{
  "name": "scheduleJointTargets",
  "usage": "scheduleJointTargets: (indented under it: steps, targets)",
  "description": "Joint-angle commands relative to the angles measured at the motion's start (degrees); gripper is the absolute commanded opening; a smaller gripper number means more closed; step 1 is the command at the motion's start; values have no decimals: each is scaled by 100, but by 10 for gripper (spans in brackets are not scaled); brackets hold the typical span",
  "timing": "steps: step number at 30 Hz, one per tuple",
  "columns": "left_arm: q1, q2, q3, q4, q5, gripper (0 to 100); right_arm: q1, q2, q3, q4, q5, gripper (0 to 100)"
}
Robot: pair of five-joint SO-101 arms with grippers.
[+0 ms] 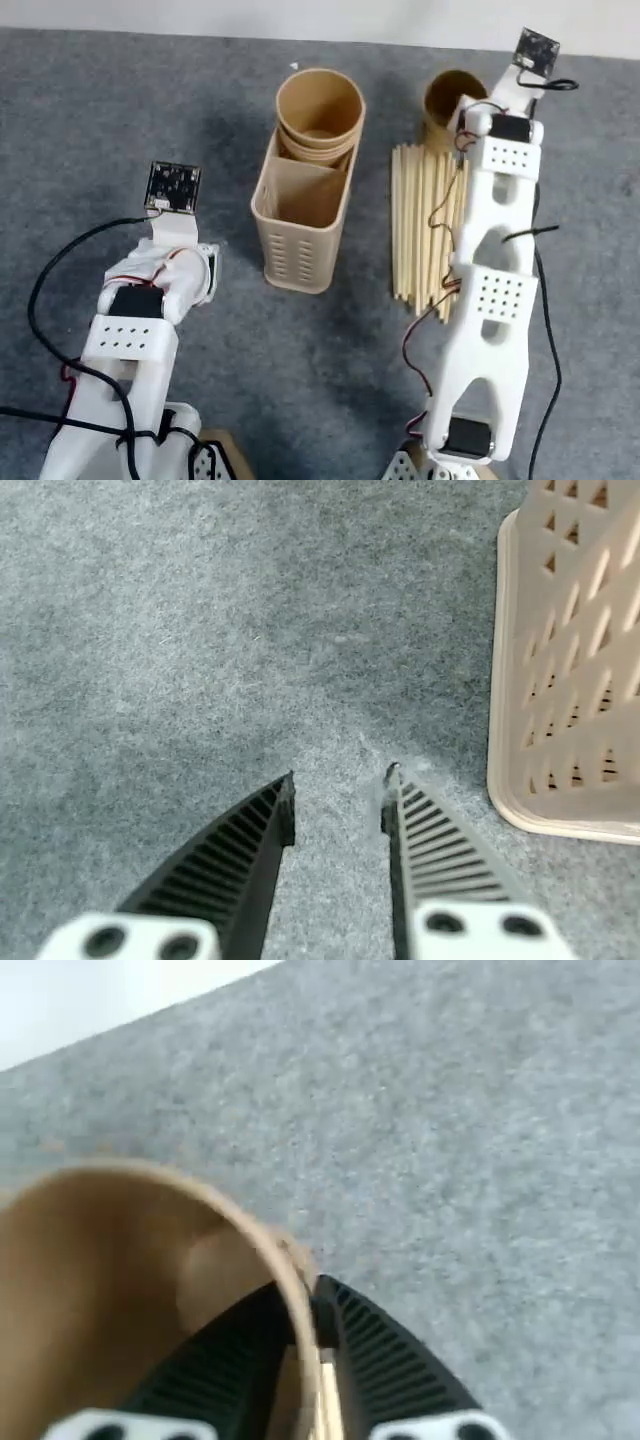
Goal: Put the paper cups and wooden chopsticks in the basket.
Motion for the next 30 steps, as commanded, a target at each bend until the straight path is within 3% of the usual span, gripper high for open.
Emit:
scheduleJointTargets:
  steps: [1, 8, 12, 22, 30]
  targets:
    - [84, -127, -31, -97, 26, 171, 57, -690, -444, 347, 53, 4]
    - [84, -127, -40, -97, 26, 171, -286, -1824, -2149, 2914, 88, 5]
    - [84, -127, -40, -97, 26, 171, -857, -2844, -2695, 4066, 835, 5]
    - [84, -119, -31, -97, 26, 171, -2167, -5341, -523, 4004, 993, 5]
    - [84, -119, -31, -97, 26, 171, -2624, -5200, 963, 3626, 993, 5]
